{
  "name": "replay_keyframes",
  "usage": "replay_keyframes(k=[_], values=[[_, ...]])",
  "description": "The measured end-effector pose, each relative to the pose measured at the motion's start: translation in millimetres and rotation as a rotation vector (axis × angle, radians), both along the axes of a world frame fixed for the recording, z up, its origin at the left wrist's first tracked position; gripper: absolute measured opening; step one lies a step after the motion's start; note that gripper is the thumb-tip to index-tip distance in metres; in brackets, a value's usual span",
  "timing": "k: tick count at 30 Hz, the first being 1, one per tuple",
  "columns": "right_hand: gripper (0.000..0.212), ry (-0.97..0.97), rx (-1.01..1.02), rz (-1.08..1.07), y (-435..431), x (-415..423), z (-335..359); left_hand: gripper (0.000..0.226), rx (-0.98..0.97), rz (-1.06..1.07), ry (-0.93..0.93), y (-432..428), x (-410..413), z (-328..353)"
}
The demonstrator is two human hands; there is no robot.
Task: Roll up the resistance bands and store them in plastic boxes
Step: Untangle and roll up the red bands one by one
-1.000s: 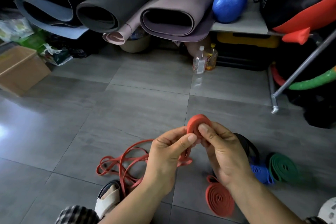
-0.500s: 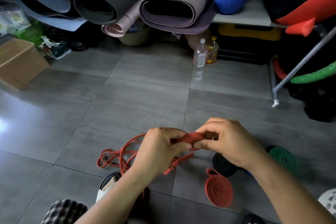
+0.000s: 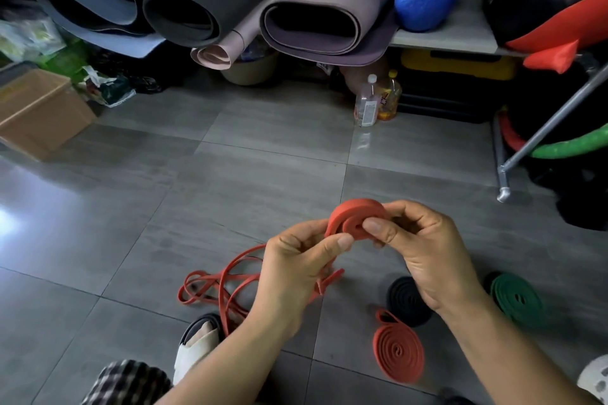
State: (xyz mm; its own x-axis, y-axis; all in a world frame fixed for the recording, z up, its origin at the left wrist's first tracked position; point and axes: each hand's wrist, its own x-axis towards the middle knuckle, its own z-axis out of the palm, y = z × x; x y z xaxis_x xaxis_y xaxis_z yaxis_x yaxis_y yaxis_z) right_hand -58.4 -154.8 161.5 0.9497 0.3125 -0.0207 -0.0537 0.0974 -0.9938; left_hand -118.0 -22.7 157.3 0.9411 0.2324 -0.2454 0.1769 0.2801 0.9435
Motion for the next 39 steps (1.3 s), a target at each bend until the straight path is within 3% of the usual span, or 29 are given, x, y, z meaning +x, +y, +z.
replay_keyframes(k=[8,13,14,16,19,21,22,24,26,29,33,39], values=[[0.012,0.033,0.067,-0.115,6.4,-6.8,-6.6,0.022,-0.018,0.111,-0.045,-6.2,-0.8,-0.6],[0.013,0.238,0.159,-0.123,18.4,-19.7,-25.9,0.015,-0.081,0.143,0.051,-9.1,-0.6,-8.6],[0.016,0.258,0.138,-0.081,16.8,-18.2,-25.5,0.008,-0.012,0.142,0.039,-5.9,0.0,-8.8],[0.021,0.131,-0.062,0.03,6.6,-9.8,-20.8,0.009,0.336,0.087,-0.048,5.4,2.2,-12.0],[0.043,-0.397,-0.681,0.196,-10.5,4.4,-18.8,0.018,1.09,-0.107,-0.219,18.9,2.7,-19.6],[0.036,-0.518,-0.784,0.362,-11.7,6.0,-20.7,0.021,1.346,-0.187,-0.239,18.6,1.1,-26.5],[0.029,-0.531,-0.757,0.397,-12.2,6.5,-23.5,0.02,1.38,-0.206,-0.242,16.0,0.1,-29.0],[0.017,-0.511,-0.691,0.367,-13.7,7.9,-24.6,0.017,1.172,-0.238,-0.154,12.6,0.2,-22.4],[0.021,-0.442,-0.583,0.309,-16.3,10.1,-21.5,0.01,0.838,-0.208,-0.076,13.9,3.1,-16.3],[0.028,-0.392,-0.376,0.241,-14.5,7.6,-15.5,0.017,0.523,-0.175,-0.075,17.0,8.2,-4.6],[0.034,-0.39,-0.257,0.166,-13.1,8.7,-11.9,0.027,0.357,-0.189,-0.083,19.4,11.9,4.7],[0.024,-0.112,0.143,0.071,-11.9,6.8,-11.4,0.029,0.24,-0.127,-0.169,12.5,12.4,3.0]])
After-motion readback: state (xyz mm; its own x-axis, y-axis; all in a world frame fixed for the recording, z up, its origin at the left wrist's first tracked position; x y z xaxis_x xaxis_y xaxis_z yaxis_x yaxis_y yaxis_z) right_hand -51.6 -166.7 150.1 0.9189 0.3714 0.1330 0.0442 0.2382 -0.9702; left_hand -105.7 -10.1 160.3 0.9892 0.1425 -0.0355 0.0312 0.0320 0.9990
